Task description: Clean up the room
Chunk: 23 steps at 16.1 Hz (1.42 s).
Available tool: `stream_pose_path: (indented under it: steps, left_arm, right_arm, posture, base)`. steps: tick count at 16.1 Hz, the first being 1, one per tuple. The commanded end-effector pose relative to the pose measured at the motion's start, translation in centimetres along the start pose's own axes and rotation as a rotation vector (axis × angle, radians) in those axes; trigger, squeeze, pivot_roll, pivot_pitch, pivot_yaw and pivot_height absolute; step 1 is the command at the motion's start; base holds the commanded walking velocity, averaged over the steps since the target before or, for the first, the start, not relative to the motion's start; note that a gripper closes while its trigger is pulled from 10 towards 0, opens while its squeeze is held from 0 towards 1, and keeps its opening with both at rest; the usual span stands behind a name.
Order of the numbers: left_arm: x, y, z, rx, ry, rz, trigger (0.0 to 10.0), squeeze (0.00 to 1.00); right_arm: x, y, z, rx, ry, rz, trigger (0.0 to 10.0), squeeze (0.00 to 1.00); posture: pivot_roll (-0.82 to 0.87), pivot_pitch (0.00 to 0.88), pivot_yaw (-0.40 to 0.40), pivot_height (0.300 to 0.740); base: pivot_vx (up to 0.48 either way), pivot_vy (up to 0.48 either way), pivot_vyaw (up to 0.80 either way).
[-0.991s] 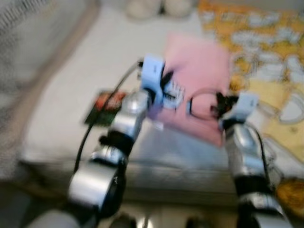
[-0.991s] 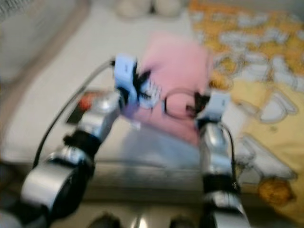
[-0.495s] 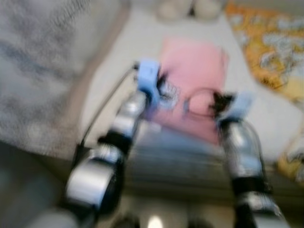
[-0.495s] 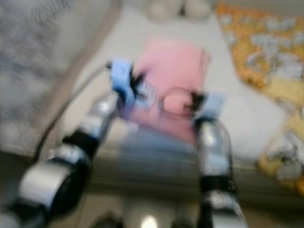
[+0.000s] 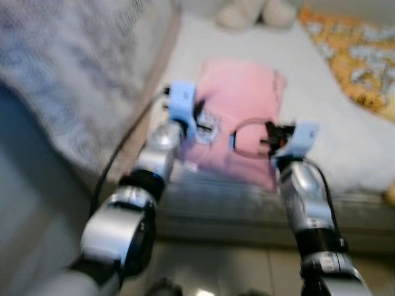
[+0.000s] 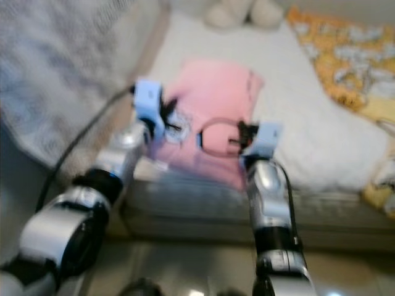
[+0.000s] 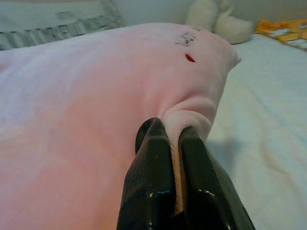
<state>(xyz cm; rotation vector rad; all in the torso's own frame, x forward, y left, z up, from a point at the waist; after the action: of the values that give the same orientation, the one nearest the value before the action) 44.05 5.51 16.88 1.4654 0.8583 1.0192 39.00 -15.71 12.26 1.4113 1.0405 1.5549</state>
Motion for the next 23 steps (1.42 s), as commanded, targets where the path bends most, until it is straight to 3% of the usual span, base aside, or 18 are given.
stream_pose_path:
  steps: [1,14,21,23]
  left_arm:
    - [0.0,1.5,0.4,-0.039,0.018,-0.009,10.0,0.0]
    - [0.9,0.7,0.3,0.005,0.09,-0.008,10.0,0.0]
    - [0.6,0.6,0.4,0.011,0.097,-0.018,10.0,0.0]
    - [0.6,0.5,0.5,0.015,0.107,-0.012,10.0,0.0]
  right_arm:
    - [-1.0,0.9,-0.2,-0.026,-0.027,-0.004,0.0,0.0]
    - [-0.7,0.4,0.0,0.002,-0.007,-0.023,0.0,0.0]
    - [-0.9,-0.5,0.4,0.061,-0.001,-0.063,0.0,0.0]
    - [-1.6,-1.6,0.9,0.127,-0.001,-0.101,0.0,0.0]
  posture:
    - [0.01,0.0,0.034,0.74]
    - [0.02,0.0,0.023,0.74]
    - [0.03,0.0,0.014,0.74]
    - [0.05,0.0,0.015,0.74]
  base:
    - [0.48,0.0,0.0]
    - [0.48,0.0,0.0]
    - [0.48,0.0,0.58]
    - [0.399,0.0,0.0]
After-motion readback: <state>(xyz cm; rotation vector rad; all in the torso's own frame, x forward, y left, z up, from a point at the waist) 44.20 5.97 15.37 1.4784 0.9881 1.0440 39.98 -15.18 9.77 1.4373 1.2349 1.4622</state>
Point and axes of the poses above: a point about 5 cm out from each wrist's last joint towards the gripper, its own z axis pointing out of the wrist towards the gripper, its own y axis along the axis of the wrist's last joint, x = y × z, the point moved 5 cm from there along z, pointing out of the wrist towards the gripper, and after that the axes turned 9 degrees about z, right-handed, at the moved point
